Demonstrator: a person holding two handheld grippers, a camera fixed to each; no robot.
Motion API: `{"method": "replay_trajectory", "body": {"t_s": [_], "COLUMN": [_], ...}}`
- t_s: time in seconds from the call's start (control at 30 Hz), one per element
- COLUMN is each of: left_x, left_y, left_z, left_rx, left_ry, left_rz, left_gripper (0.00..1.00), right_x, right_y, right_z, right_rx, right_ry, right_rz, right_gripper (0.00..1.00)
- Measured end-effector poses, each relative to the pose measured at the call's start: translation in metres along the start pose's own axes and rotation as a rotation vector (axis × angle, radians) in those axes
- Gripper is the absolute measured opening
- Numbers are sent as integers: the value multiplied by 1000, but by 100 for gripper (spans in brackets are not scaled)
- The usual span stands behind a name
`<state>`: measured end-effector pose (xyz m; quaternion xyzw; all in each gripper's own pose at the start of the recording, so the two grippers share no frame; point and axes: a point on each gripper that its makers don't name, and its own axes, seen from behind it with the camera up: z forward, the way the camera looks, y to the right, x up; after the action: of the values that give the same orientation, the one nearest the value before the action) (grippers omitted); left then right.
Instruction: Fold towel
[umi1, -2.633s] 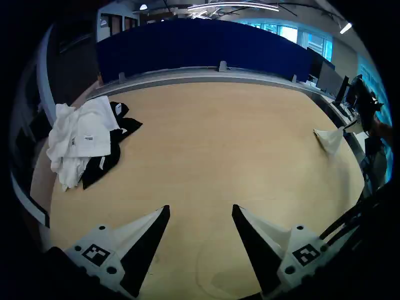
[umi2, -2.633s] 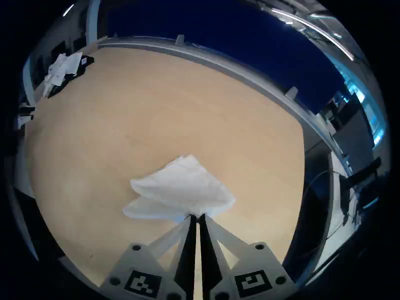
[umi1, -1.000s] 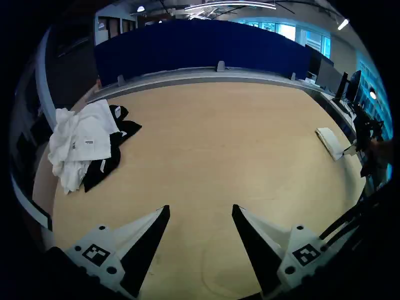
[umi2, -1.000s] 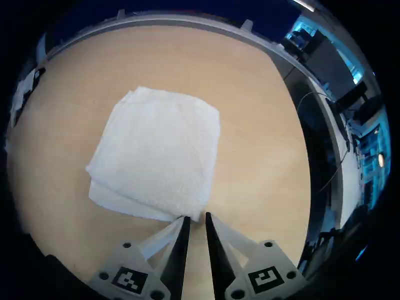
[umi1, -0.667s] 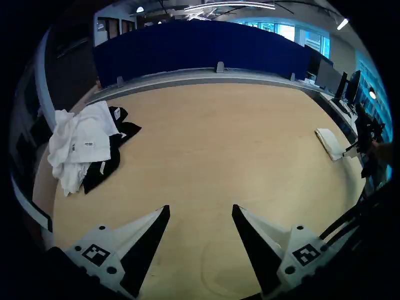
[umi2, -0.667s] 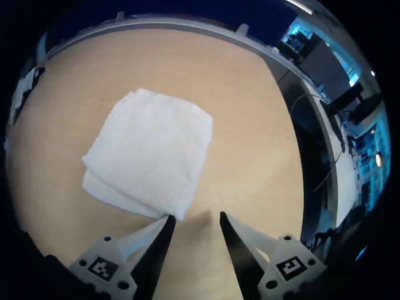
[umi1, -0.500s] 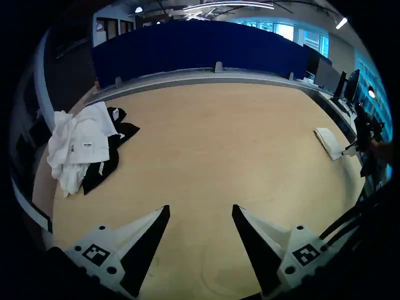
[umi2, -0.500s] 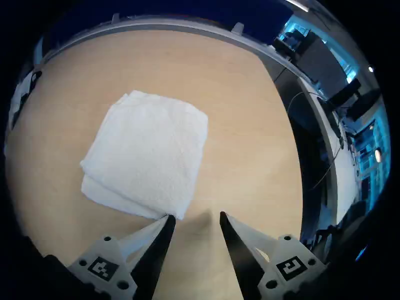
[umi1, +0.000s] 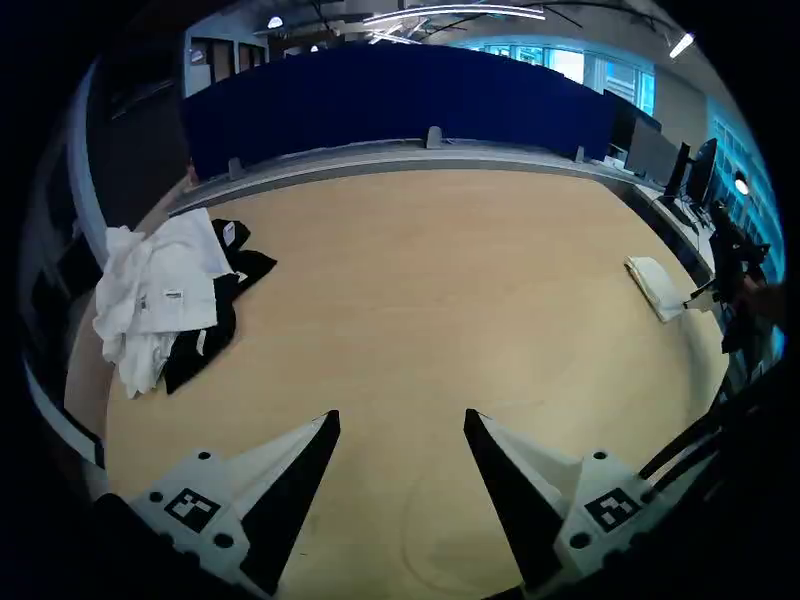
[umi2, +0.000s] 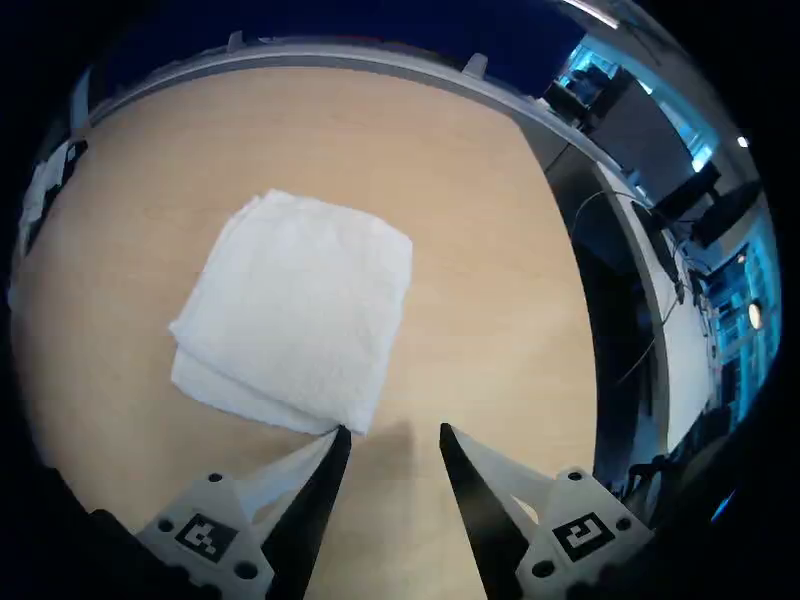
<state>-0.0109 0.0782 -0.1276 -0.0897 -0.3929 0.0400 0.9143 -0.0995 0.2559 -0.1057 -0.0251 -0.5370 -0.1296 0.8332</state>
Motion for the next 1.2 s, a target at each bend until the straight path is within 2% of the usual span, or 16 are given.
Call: {"method": "replay_trajectory", "body": {"t_s": [0.3, 0.47, 0.57, 0.7, 0.8, 0.97, 1.2], "left_x": [2, 4, 5, 6, 7, 11, 18], "left_y": [1, -2, -2, -3, -3, -3, -5], "left_z": [-1, -1, -1, -1, -1, -2, -1], "left_rx": [-5, -4, -6, -8, -9, -10, -13], "left_ry": [4, 7, 10, 14, 18, 26, 48], "left_rz": [-2, 0, -6, -9, -7, -9, -17], "left_gripper": [92, 92, 92, 92, 92, 92, 92], "right_x": [-3, 5, 16, 37, 59, 97, 129], "right_y": [-6, -13, -17, -25, -35, -49, -63], "right_z": [-14, -26, -33, -42, -55, -82, -109], "right_rx": [13, 23, 23, 19, 27, 35, 35], "right_ry": [5, 39, 77, 154, 238, 395, 520], "right_rz": [-9, -2, 15, 33, 56, 116, 193], "right_gripper": [68, 68, 72, 84, 98, 100, 100]}}
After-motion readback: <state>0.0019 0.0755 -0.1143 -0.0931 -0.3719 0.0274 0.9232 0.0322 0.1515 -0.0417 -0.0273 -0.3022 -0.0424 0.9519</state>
